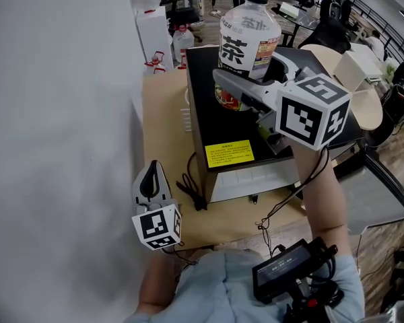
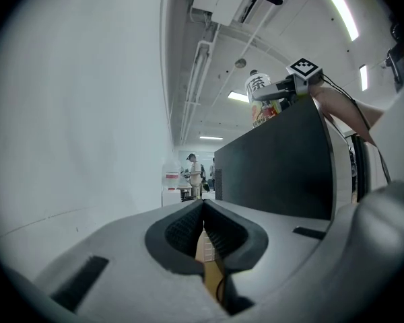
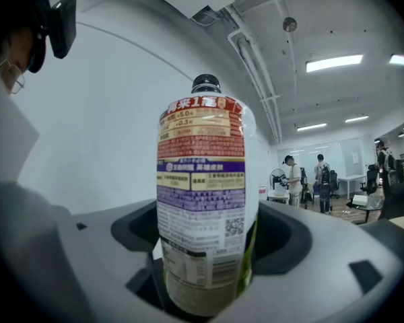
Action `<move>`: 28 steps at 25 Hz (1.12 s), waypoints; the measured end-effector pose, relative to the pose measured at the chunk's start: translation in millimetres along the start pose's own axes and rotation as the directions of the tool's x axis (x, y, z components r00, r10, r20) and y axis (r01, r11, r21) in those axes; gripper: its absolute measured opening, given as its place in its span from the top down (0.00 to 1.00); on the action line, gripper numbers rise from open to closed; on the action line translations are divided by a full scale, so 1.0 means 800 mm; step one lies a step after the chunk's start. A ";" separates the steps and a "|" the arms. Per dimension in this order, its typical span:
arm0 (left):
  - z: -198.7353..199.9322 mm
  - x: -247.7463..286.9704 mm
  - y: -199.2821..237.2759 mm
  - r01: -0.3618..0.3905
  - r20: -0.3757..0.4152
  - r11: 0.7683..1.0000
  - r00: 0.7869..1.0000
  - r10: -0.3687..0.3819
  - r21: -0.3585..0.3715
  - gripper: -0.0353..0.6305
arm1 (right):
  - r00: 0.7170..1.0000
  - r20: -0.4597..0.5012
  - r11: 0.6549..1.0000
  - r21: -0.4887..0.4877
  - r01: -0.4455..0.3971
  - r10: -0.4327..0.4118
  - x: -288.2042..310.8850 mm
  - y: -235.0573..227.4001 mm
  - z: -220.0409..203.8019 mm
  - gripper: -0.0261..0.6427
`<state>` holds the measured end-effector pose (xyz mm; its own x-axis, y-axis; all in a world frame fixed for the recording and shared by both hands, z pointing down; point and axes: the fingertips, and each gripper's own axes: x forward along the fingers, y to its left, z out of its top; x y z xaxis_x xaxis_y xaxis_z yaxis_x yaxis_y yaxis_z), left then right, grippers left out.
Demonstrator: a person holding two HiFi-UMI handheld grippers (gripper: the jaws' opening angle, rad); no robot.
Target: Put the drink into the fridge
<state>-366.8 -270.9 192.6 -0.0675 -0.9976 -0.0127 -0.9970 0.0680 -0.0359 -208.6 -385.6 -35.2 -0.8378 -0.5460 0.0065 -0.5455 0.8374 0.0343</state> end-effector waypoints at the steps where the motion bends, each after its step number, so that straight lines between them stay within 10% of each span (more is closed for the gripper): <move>1: 0.001 -0.002 -0.004 0.004 0.001 1.000 1.000 -0.004 0.004 0.93 | 1.000 0.013 1.000 0.000 0.004 -0.004 -0.009 -0.001 0.005 0.38; 28: 0.020 -0.096 -0.152 0.120 -0.002 0.991 0.993 -0.120 0.068 0.93 | 0.997 0.070 0.999 0.011 0.040 -0.041 -0.241 0.035 0.003 0.38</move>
<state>-239.6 -202.8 182.2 0.0522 -0.9986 -0.0060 -0.9932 -0.0513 -0.1045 -62.6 -257.0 -38.0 -0.8145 -0.5766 -0.0644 -0.5789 0.8150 0.0240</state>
